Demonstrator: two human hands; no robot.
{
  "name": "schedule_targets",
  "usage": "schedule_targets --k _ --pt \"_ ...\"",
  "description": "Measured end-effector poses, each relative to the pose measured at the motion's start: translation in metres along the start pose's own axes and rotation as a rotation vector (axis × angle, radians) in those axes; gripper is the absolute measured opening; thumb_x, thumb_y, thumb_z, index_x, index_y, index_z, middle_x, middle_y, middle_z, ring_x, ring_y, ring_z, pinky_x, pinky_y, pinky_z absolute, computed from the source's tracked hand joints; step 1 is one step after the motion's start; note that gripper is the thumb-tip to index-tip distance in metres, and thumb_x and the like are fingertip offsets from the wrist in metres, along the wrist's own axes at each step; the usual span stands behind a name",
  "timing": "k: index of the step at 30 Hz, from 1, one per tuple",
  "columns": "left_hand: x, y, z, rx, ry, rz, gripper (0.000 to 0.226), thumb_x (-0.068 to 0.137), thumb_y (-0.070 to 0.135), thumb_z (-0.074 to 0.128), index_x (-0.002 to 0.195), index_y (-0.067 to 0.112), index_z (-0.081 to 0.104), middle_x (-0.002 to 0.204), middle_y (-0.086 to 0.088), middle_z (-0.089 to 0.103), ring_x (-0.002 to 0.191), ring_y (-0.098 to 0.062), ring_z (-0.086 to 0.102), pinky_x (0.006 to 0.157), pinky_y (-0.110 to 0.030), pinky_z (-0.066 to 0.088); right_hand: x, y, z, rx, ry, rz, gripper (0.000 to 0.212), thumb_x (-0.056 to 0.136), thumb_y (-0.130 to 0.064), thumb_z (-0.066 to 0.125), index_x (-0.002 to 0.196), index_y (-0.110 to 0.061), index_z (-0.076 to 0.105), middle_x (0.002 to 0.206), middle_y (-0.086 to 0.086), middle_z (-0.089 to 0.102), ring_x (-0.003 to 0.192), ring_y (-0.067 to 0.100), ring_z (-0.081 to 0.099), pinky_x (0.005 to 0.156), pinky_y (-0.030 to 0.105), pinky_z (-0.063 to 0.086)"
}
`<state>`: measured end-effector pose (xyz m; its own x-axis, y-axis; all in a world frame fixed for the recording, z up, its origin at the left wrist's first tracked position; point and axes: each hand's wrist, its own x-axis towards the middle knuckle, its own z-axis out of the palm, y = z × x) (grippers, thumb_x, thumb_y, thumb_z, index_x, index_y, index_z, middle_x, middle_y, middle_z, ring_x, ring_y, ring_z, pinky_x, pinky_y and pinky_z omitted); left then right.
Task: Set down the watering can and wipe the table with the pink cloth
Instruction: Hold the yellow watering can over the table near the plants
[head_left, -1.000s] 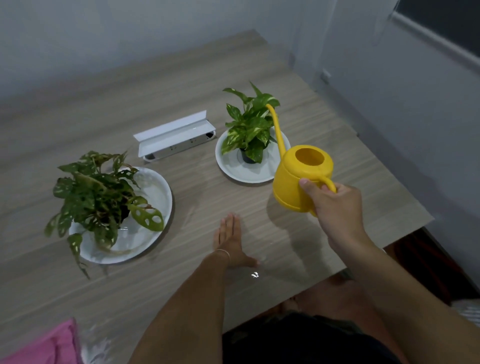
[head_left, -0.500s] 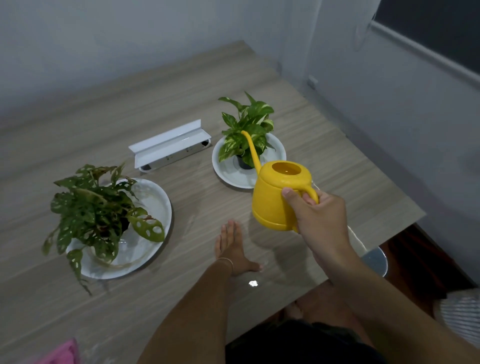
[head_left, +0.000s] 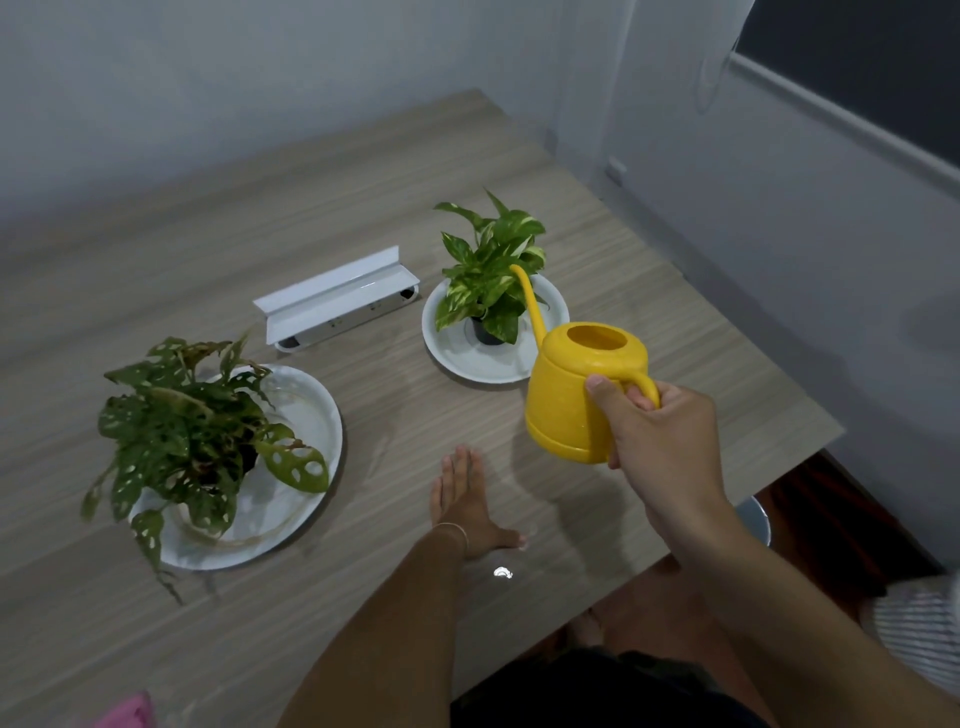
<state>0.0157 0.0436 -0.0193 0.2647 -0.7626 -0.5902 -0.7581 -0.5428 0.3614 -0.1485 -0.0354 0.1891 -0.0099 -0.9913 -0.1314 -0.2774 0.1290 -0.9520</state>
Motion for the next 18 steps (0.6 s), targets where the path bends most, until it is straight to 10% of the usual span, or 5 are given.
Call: schedule_targets --k 18 --pt "0.002 -0.002 0.0 0.004 -0.018 0.001 0.148 0.062 0.071 0.076 0.151 0.022 -0.03 0.156 0.001 -0.041 0.144 -0.021 -0.036 0.119 -0.04 -0.016 0.0 -0.014 0.012 -0.026 -0.058 0.023 0.045 0.089 -0.037 0.081 0.067 -0.013 0.05 0.056 -0.001 0.048 0.059 0.021 0.053 0.059 0.057 0.055"
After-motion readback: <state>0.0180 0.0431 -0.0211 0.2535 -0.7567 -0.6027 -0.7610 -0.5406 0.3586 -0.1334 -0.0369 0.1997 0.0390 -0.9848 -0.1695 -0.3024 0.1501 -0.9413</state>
